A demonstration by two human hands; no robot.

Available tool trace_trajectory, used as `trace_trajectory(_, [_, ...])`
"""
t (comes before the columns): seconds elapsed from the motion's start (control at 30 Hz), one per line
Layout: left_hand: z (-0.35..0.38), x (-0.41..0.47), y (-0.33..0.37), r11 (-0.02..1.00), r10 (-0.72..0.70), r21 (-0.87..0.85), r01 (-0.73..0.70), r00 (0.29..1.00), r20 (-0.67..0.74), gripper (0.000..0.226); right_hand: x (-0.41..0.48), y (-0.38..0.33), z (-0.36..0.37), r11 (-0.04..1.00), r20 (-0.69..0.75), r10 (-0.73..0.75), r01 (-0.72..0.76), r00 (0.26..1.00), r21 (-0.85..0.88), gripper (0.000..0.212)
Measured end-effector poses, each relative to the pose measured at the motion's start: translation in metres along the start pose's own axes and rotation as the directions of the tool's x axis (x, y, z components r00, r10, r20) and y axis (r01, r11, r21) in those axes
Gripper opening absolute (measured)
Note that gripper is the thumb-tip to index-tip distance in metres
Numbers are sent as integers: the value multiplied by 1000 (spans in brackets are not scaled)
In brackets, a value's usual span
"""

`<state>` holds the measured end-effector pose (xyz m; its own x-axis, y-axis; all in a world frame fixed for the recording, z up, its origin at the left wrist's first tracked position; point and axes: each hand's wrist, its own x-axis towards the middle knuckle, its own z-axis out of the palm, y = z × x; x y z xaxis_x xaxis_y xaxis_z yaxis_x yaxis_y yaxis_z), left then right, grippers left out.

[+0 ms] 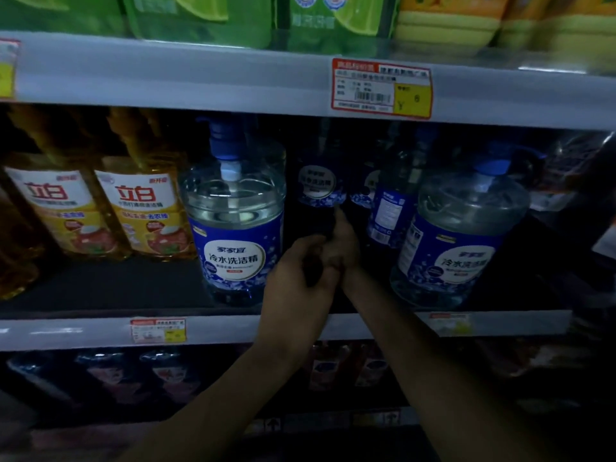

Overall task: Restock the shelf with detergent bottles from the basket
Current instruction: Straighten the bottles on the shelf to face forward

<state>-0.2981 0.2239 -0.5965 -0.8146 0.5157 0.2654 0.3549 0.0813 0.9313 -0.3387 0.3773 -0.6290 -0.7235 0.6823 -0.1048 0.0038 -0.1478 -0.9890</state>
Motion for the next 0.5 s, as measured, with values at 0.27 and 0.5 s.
trace_trajectory(0.27, [-4, 2, -1, 999, -21, -37, 21, 1000, 0, 37, 12, -2, 8, 996, -97, -67, 60, 993, -68, 44])
trace_trajectory(0.5, [-1, 1, -4, 999, -26, -33, 26, 1000, -3, 37, 22, -7, 4, 850, -36, -105, 71, 994, -522, 89])
